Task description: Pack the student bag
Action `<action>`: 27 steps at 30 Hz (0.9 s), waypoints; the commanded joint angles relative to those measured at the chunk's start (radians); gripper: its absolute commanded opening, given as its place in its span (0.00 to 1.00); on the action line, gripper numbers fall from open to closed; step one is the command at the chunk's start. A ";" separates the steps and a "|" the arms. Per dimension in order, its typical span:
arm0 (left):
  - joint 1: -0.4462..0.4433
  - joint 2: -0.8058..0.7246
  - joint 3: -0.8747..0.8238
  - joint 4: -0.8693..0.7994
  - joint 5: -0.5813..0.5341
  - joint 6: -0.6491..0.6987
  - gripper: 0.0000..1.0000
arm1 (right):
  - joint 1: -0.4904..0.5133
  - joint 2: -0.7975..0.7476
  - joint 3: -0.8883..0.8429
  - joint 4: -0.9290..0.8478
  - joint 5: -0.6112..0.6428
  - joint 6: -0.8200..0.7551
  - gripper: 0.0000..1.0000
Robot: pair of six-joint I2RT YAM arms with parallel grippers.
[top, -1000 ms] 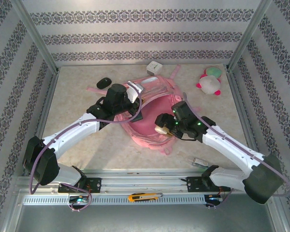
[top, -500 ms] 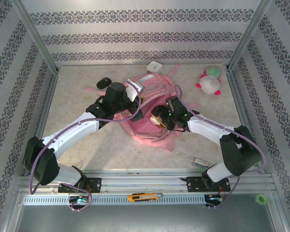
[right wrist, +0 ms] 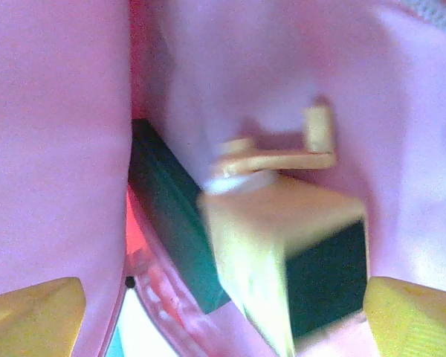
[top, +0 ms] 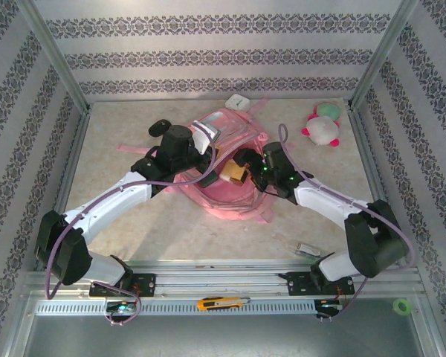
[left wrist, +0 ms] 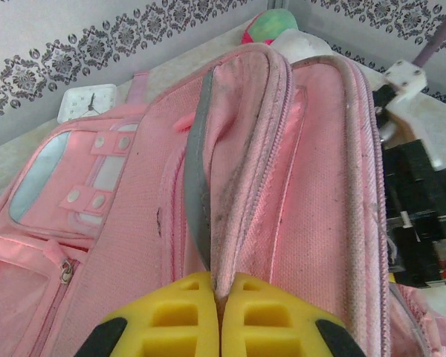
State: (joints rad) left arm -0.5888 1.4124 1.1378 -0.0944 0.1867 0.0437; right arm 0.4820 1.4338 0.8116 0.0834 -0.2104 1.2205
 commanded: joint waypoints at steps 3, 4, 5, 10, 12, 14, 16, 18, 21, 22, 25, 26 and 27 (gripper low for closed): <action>0.003 -0.028 0.065 0.114 0.036 -0.016 0.00 | 0.014 -0.073 -0.078 0.043 0.004 0.007 0.94; 0.002 -0.027 0.065 0.111 0.037 -0.016 0.00 | 0.021 -0.086 -0.093 0.032 0.007 0.012 0.92; 0.003 -0.028 0.066 0.110 0.036 -0.017 0.00 | 0.033 -0.102 -0.107 0.014 0.014 0.015 0.89; 0.003 -0.033 0.061 0.110 0.031 -0.013 0.00 | 0.098 -0.167 -0.157 -0.041 0.070 0.046 0.78; 0.002 -0.033 0.059 0.111 0.035 -0.017 0.00 | 0.151 -0.191 -0.200 -0.006 0.099 0.107 0.63; 0.004 -0.032 0.058 0.116 0.038 -0.021 0.00 | 0.174 -0.183 -0.198 0.003 0.112 0.116 0.58; 0.003 -0.033 0.057 0.116 0.040 -0.024 0.00 | 0.186 -0.160 -0.187 0.015 0.106 0.123 0.55; 0.002 -0.034 0.060 0.112 0.040 -0.023 0.00 | 0.201 -0.131 -0.174 0.024 0.102 0.129 0.55; 0.004 -0.037 0.061 0.111 0.039 -0.021 0.00 | 0.213 -0.086 -0.167 0.057 0.105 0.142 0.52; 0.003 -0.036 0.060 0.112 0.038 -0.021 0.00 | 0.213 -0.071 -0.166 0.075 0.101 0.146 0.51; 0.002 -0.037 0.059 0.111 0.038 -0.021 0.00 | 0.216 -0.015 -0.147 0.110 0.094 0.155 0.49; 0.002 -0.038 0.059 0.110 0.037 -0.022 0.00 | 0.217 0.005 -0.138 0.122 0.094 0.155 0.49; 0.003 -0.038 0.059 0.110 0.038 -0.022 0.00 | 0.218 0.024 -0.132 0.137 0.095 0.157 0.48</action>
State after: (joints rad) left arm -0.5888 1.4124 1.1378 -0.0944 0.1875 0.0387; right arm 0.6903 1.4235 0.6403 0.1539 -0.1352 1.3602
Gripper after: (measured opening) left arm 0.047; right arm 0.484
